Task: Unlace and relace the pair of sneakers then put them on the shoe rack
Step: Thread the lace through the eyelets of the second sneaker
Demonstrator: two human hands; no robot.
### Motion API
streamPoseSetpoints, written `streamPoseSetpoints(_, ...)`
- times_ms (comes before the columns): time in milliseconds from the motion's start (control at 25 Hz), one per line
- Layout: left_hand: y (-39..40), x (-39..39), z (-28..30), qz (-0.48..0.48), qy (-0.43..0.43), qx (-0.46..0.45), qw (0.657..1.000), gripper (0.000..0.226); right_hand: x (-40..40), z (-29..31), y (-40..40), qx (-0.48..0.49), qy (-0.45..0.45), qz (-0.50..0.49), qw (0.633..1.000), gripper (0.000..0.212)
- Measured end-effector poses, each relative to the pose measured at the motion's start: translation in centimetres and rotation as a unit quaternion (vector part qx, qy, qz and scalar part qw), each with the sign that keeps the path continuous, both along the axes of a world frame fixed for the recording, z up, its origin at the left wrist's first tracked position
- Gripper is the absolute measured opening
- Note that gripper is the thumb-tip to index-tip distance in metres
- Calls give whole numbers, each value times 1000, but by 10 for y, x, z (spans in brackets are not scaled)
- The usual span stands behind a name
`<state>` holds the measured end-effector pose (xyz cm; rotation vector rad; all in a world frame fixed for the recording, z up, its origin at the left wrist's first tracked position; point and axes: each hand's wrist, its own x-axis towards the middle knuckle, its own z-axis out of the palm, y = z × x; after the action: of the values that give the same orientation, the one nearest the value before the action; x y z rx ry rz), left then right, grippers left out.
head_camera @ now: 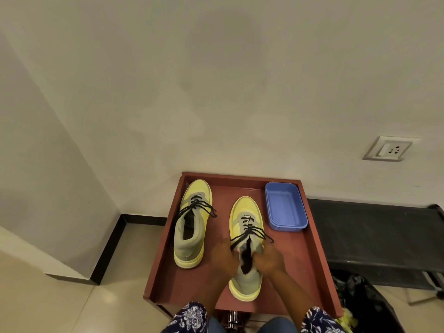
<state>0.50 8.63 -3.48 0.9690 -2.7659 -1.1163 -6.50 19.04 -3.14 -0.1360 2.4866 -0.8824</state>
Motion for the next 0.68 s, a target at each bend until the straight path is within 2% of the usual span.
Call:
streamPoseSetpoints(120, -18, 8, 19, 51, 89, -22, 994, 33, 3, 13, -12, -53, 73, -85, 992, 44)
streamPoseSetpoints(200, -33, 14, 31, 115, 138, -19, 984, 32, 8, 24, -27, -85, 149, -89, 981, 42)
streamPoseSetpoints(280, -49, 21, 40, 158, 162, -26, 974, 32, 14, 33, -46, -134, 173, -68, 973, 40)
streamPoseSetpoints(400, -74, 30, 43, 201, 158, -29, 966, 27, 26, 33, -74, -157, 148, -14, 976, 41)
streamPoseSetpoints(600, -102, 46, 27, 276, 68, 20, 959, 23, 50, 26, -106, -110, 61, 105, 987, 48)
streamPoseSetpoints(680, -105, 49, 18, 292, 37, 60, 954, 24, 56, 23, -114, -102, 30, 121, 987, 47)
